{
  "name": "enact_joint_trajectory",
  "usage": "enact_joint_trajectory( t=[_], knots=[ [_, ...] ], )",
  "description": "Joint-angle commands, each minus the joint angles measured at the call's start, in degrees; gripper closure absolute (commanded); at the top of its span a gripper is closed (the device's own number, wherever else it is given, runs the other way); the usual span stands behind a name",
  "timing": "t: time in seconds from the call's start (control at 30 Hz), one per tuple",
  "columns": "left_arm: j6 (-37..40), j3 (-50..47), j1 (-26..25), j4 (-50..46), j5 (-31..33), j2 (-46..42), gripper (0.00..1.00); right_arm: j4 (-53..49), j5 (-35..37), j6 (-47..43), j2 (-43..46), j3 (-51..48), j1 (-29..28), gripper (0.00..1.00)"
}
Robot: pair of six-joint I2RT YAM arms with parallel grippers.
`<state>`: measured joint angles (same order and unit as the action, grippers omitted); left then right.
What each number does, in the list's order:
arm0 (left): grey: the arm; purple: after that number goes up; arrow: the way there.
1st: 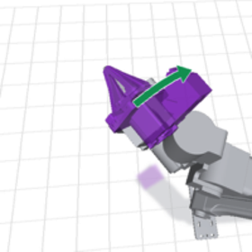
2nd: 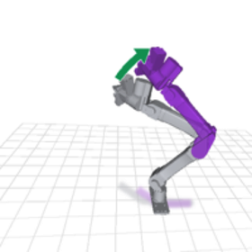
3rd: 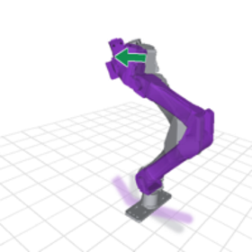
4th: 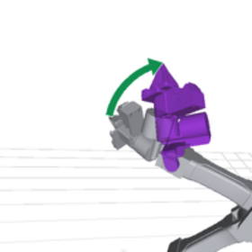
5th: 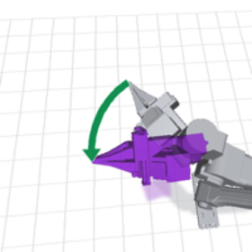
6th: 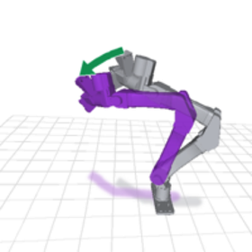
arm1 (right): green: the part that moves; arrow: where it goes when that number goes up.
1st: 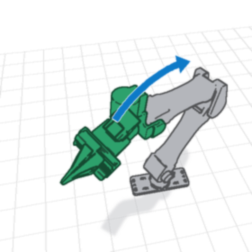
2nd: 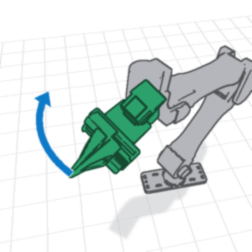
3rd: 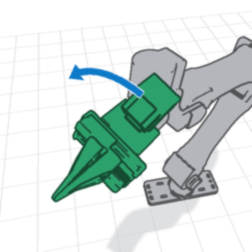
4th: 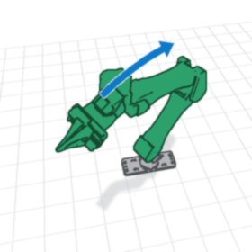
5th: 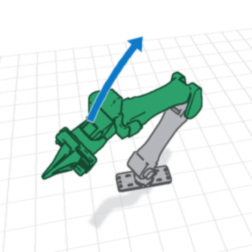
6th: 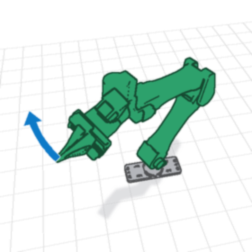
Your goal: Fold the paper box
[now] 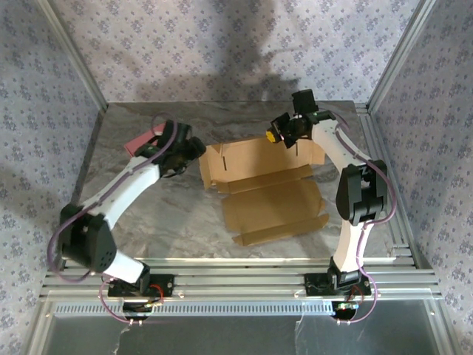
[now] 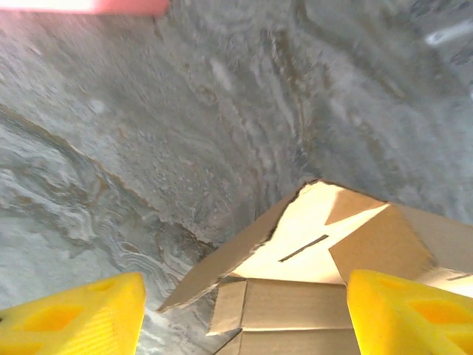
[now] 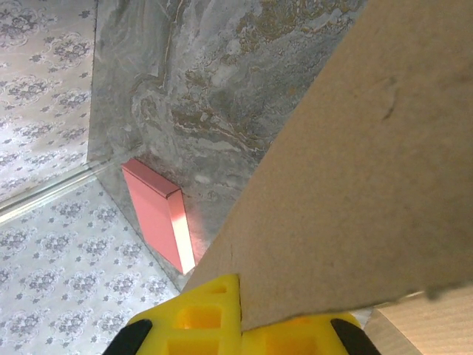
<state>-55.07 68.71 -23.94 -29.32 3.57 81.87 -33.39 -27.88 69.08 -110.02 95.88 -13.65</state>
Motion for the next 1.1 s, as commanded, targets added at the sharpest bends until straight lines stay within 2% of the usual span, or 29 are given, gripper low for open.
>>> enact_joint_trajectory(
  t=[0.0,0.07,0.13,0.2,0.27,0.37,0.47,0.57,0.67,1.07],
  knots=[
    [10.48,-6.22,5.06,2.28,-6.15,-9.39,0.29,-0.79,-2.15,-3.87,0.69,1.48,0.69,1.00],
    [14.42,-11.58,9.68,7.11,-10.33,-13.14,0.31,-2.45,-2.88,-4.82,0.42,1.76,0.96,1.00],
    [19.02,-14.14,12.77,9.62,-15.26,-10.71,0.46,-2.30,-3.55,-5.47,0.37,1.72,0.97,1.00],
    [25.08,-13.78,12.74,10.79,-17.85,-4.95,0.54,-2.22,-4.31,-5.96,0.33,1.62,1.00,1.00],
    [29.15,-13.92,11.66,14.70,-19.17,0.23,0.57,-1.44,-5.21,-6.57,0.32,1.27,1.08,1.00],
    [30.64,-17.38,10.76,24.99,-19.77,3.45,0.56,-1.31,-6.37,-8.20,0.07,1.09,1.34,1.00],
    [31.05,-17.24,10.06,28.40,-21.72,7.87,0.55,3.45,-7.49,-9.65,0.53,-0.42,1.57,1.00],
    [32.99,-16.49,6.57,29.28,-22.77,10.17,0.52,9.45,-9.81,-10.21,1.21,-3.32,1.61,1.00],
    [33.42,-16.26,3.81,28.98,-21.47,10.09,0.51,11.17,-11.05,-11.01,1.13,-3.85,1.91,1.00],
    [30.92,-15.09,-0.75,30.01,-20.32,8.23,0.48,13.37,-13.59,-11.01,-0.59,-4.29,2.66,1.00]
  ],
)
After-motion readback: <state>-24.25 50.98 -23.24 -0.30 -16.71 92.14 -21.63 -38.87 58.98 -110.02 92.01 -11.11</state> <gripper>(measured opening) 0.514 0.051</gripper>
